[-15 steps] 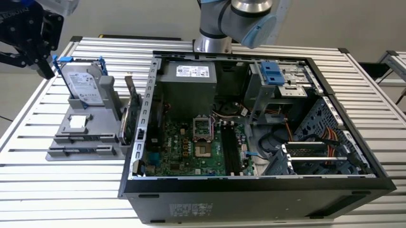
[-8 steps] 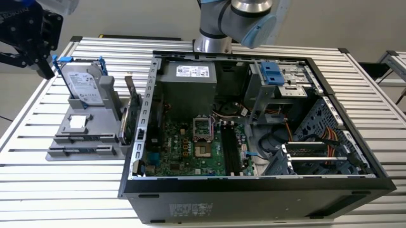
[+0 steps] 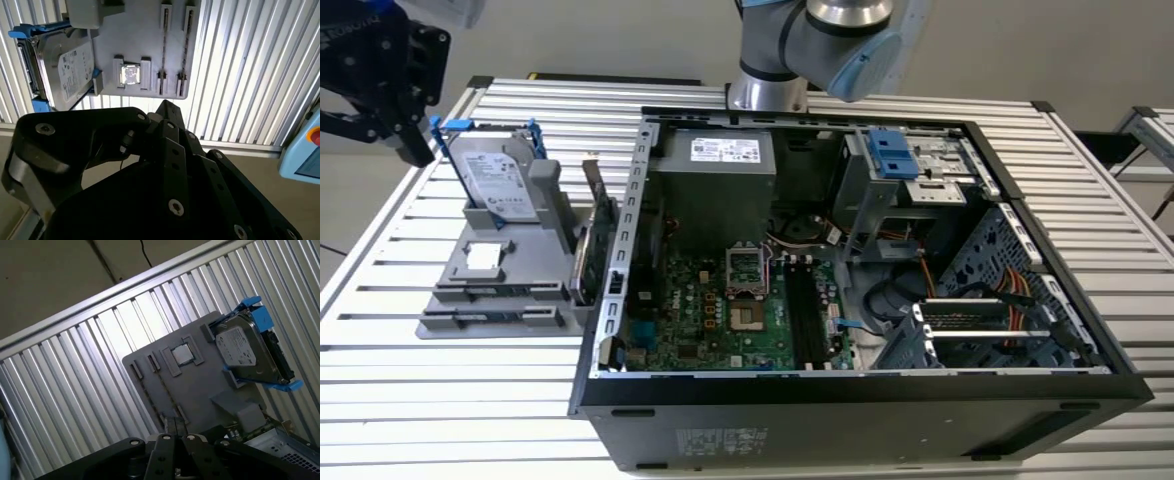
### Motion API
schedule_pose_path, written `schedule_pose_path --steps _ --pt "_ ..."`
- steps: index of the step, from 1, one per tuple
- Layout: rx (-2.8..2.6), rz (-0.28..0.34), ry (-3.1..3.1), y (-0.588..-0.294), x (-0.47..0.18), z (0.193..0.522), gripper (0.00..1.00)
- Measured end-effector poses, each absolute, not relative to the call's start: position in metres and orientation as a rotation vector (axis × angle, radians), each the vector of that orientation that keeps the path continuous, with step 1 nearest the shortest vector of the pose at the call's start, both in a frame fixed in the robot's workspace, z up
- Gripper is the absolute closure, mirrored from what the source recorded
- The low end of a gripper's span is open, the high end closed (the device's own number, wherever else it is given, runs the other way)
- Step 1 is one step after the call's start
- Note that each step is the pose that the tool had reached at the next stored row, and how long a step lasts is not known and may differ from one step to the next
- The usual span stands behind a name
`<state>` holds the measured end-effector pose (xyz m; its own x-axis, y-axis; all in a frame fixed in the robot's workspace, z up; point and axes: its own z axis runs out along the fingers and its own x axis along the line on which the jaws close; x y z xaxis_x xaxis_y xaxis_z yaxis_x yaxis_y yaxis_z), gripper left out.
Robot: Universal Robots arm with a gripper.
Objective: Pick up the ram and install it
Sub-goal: 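Pick up the ram and move it above insertion slot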
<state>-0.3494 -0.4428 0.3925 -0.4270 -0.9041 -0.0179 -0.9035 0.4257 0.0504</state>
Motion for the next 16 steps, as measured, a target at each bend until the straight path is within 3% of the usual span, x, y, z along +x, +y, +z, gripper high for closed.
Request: schedule_pose_path --steps 16 --pt "1.909 -0.079 -2.473 -0.4428 -0.3494 0.3923 1.00"
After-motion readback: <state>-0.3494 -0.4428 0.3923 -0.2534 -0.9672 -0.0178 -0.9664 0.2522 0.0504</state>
